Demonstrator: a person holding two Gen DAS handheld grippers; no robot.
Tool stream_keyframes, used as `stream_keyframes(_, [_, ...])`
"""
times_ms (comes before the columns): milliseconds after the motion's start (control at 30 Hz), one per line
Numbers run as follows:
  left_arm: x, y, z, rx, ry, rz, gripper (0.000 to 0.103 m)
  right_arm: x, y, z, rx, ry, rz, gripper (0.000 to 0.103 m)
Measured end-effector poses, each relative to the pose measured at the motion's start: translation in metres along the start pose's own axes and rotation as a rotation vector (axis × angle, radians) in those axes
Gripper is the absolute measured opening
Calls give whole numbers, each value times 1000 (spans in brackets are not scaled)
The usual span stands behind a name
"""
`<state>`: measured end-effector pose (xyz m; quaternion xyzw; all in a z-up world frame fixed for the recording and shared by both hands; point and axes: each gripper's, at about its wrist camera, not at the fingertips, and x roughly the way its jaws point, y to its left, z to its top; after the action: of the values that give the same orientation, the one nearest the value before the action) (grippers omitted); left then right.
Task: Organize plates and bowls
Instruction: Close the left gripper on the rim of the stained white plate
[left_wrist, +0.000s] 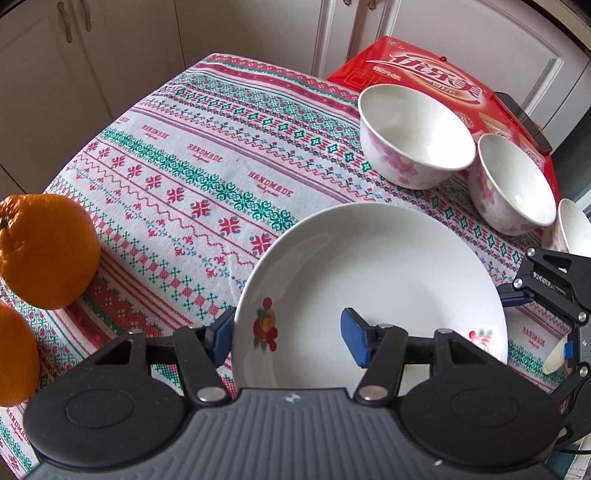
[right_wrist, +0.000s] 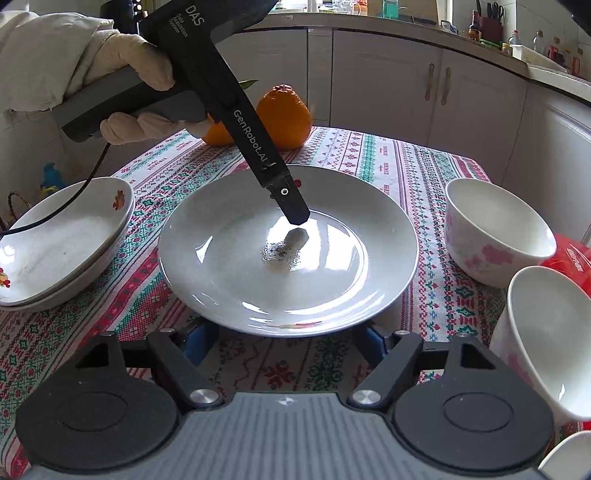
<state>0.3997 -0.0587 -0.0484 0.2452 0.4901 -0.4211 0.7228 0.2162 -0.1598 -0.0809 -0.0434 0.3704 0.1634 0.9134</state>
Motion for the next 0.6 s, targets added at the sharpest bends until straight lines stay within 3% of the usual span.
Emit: stream_keyframes(600, [-16, -10, -10, -22, -26, 3, 59, -11, -1, 2, -10, 2, 1, 84])
